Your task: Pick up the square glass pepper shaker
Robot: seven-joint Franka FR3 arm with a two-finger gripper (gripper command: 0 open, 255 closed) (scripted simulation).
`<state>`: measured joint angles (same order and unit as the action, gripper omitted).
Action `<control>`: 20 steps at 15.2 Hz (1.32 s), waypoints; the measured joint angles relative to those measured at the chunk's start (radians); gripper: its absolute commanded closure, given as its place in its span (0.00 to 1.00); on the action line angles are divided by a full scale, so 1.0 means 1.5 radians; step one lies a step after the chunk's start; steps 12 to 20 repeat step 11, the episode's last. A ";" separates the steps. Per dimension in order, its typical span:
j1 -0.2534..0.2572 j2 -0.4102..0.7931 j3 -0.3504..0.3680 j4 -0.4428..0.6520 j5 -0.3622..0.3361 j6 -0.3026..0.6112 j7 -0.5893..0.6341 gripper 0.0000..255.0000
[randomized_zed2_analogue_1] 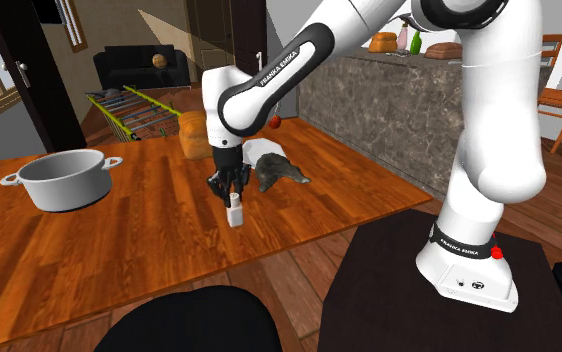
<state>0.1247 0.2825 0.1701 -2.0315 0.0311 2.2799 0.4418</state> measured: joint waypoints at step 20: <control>-0.002 -0.052 0.003 0.032 0.008 -0.083 0.000 1.00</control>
